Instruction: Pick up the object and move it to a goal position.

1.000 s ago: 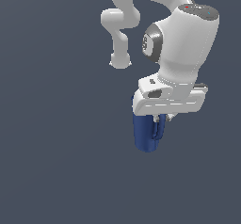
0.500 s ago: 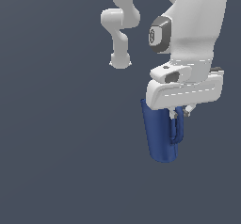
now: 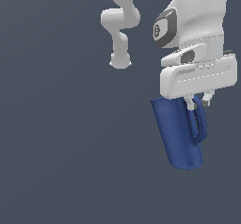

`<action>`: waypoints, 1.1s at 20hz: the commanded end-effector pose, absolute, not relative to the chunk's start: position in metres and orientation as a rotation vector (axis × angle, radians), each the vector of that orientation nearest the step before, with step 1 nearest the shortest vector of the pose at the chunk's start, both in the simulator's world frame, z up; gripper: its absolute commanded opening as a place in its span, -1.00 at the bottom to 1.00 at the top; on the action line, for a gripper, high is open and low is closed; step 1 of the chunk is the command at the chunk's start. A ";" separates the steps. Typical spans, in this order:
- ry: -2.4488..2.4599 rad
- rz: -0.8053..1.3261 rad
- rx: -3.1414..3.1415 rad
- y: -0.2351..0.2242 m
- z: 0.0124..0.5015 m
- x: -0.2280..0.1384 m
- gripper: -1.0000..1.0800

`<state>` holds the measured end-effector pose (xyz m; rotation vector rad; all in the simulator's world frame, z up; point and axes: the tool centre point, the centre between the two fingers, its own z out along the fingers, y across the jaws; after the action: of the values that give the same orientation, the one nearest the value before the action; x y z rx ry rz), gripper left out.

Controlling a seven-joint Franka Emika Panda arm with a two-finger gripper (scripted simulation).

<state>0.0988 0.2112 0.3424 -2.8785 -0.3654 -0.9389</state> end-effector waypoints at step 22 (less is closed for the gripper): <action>-0.453 -1.198 -2.723 0.239 0.381 0.088 -1.00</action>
<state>0.0870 0.2397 0.3789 -2.7237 -0.4547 -1.1957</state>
